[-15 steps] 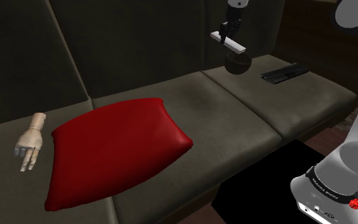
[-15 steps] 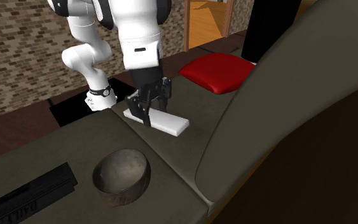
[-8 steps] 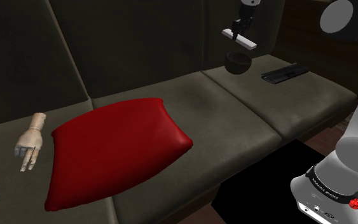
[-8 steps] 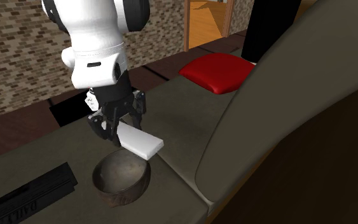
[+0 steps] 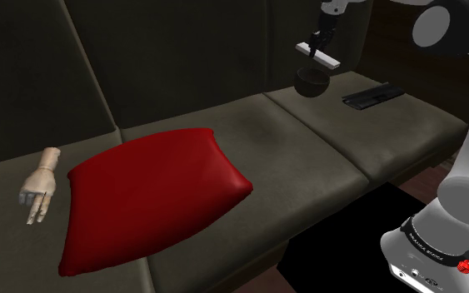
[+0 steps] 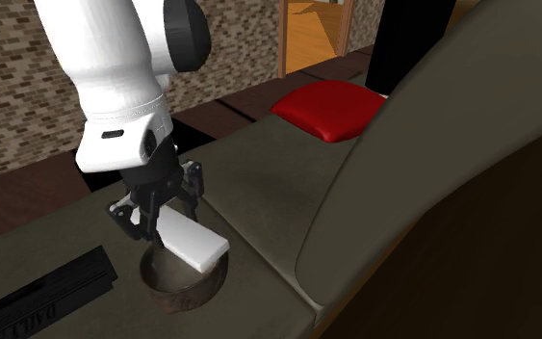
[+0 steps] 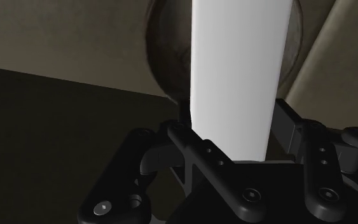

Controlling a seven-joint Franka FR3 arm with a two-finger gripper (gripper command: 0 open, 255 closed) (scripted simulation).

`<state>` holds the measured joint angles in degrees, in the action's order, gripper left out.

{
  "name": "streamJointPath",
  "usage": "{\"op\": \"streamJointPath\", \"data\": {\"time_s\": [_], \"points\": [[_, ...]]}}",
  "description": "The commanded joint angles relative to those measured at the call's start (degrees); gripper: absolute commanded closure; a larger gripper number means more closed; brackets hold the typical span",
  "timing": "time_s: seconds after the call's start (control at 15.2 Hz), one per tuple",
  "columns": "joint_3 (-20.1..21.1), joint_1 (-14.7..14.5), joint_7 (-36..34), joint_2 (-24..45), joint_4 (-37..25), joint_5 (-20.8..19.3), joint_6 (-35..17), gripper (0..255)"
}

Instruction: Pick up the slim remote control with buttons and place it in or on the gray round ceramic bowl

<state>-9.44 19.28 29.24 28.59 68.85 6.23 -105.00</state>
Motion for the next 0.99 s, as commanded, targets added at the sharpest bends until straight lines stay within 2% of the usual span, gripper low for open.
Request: {"op": "streamJointPath", "data": {"time_s": [0.0,0.46,0.92], "points": [[0.0,-0.1,0.1,-0.3,1.9,0.0,-1.7,255],[0.1,-0.4,0.4,-0.3,7.8,0.1,-7.5,255],[0.1,-0.4,0.4,-0.3,7.8,0.1,-7.5,255]]}}
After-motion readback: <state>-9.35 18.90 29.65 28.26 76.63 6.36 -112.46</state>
